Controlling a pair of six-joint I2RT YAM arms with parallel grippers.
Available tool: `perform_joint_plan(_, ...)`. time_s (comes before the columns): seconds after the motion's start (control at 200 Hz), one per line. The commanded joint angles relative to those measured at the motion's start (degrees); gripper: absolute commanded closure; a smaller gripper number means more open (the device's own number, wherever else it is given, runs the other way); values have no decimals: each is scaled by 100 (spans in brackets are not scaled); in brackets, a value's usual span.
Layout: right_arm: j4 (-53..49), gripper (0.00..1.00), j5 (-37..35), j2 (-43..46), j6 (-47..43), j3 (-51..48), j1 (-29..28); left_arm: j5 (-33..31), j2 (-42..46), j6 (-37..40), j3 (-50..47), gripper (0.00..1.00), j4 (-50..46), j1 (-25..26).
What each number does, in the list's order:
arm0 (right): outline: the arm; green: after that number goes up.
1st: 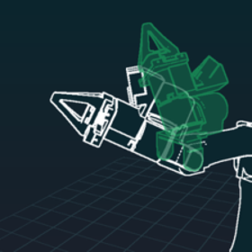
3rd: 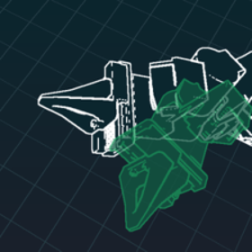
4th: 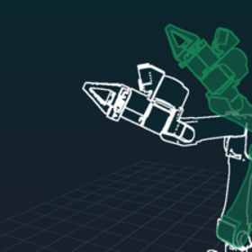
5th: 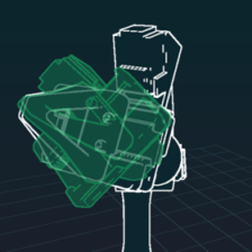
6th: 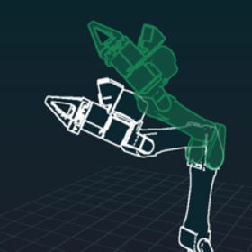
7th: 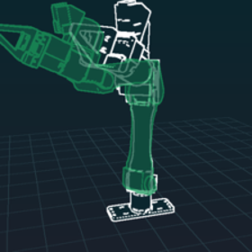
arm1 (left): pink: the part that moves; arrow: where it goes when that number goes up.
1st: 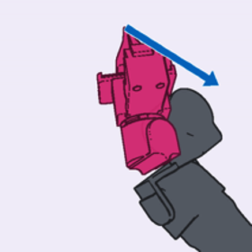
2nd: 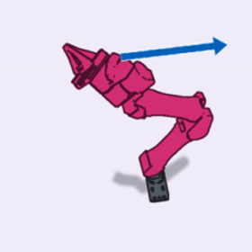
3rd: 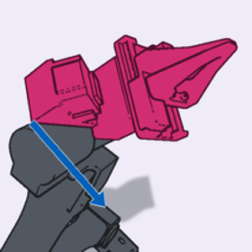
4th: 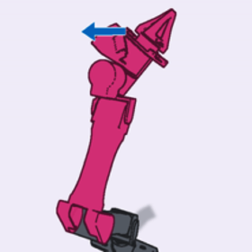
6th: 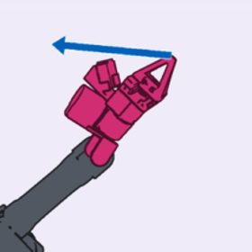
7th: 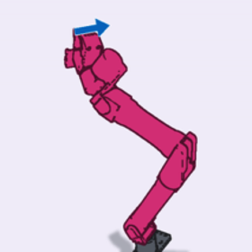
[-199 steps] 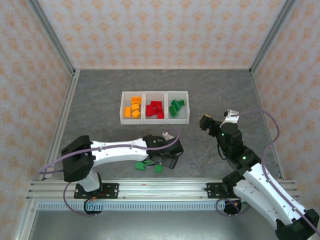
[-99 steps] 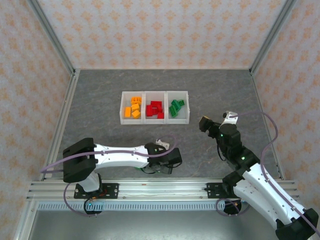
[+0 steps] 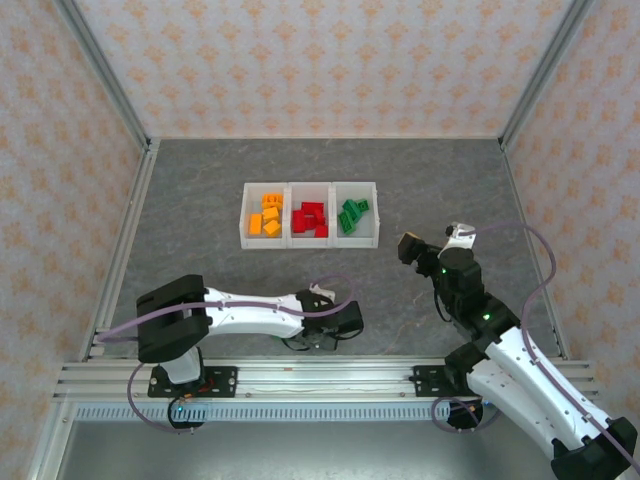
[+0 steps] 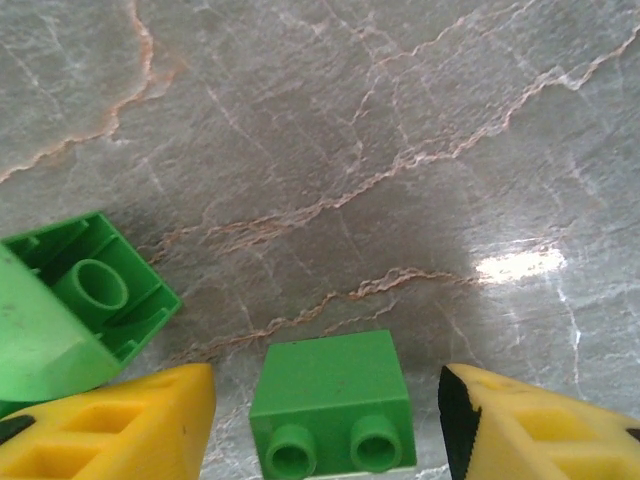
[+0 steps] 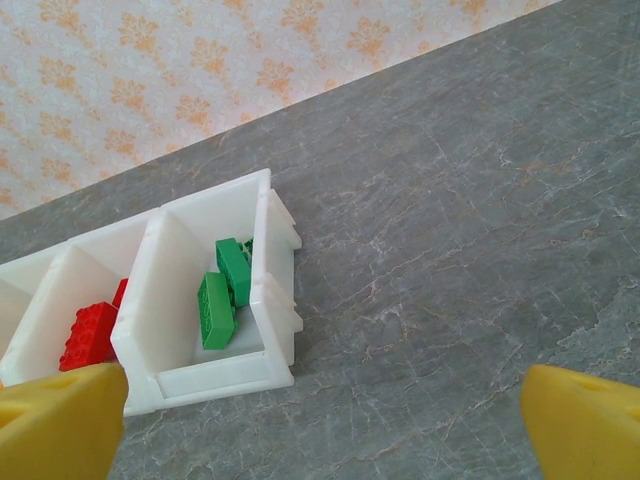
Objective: Sort the legos into containers by color
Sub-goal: Pick up the lego from the middle-left of the table, then place the lego in the container.
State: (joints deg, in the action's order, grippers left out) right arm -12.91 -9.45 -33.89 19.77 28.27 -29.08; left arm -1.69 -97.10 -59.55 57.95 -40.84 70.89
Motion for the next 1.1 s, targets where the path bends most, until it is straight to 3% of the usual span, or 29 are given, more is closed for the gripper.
perform_joint_plan(0.0, -47, 0, -35, 67, 87, -67, 8, 31, -94, 121, -59, 39, 192, -12)
perform_joint_plan(0.28, -42, 0, -81, 67, 105, -85, 8, -32, -143, 277, -135, 55, 358, -136)
perform_joint_plan(0.616, 11, 0, -168, 73, 107, -98, 8, -380, -312, 486, 117, 63, 336, -181)
perform_joint_plan(0.746, -58, 0, -225, 80, 114, -68, 8, -665, -428, 700, 498, 66, 149, -237)
perform_joint_plan(0.871, -45, 0, -302, 126, 115, -77, 7, -1329, -437, 1094, 1050, 68, 231, -376)
perform_joint_plan(1.096, -101, 0, -403, 172, 115, -35, 8, -1753, -978, 2290, 2709, 70, 494, -1310)
